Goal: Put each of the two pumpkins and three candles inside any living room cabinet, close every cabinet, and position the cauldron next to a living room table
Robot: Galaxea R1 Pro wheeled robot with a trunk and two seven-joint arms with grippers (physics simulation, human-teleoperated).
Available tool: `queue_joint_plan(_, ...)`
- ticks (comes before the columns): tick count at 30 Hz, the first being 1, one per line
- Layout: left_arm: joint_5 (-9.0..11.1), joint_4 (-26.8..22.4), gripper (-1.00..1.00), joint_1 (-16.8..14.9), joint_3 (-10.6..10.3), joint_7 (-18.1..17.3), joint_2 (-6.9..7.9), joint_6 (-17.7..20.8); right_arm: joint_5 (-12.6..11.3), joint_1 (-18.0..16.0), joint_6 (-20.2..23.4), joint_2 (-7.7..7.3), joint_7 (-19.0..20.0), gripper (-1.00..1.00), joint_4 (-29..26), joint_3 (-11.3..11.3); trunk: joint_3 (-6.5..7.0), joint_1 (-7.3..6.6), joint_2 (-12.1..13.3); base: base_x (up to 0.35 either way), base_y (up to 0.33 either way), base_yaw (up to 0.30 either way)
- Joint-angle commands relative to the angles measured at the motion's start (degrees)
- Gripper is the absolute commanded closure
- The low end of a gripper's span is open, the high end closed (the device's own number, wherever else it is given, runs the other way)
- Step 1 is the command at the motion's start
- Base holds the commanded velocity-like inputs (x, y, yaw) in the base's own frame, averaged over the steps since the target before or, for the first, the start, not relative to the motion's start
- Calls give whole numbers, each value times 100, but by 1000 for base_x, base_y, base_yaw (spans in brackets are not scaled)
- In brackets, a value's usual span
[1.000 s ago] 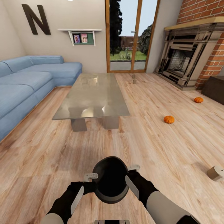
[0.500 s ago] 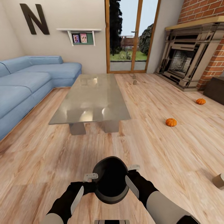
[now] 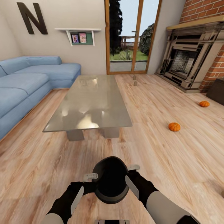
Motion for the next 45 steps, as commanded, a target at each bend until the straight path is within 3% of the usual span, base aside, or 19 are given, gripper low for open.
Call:
queue_joint_plan(1,248,6,100,-4,-6,-18,-4,37,-134,-3,-135,59,137,100,-143,111,-4,1,-2,248,0,0)
queue_joint_plan(18,248,6,100,-4,-6,-18,-4,37,-134,-3,-135,50,137,100,-222,119,-4,1,-2,240,0,0)
queue_joint_plan(25,248,6,100,-4,-6,-18,-4,37,-134,-3,-135,50,129,100,-222,306,-4,1,-2,231,0,0)
queue_joint_plan(45,248,6,100,-4,3,-18,-4,37,-134,-3,-135,50,128,100,-222,314,-4,1,-2,152,0,0)
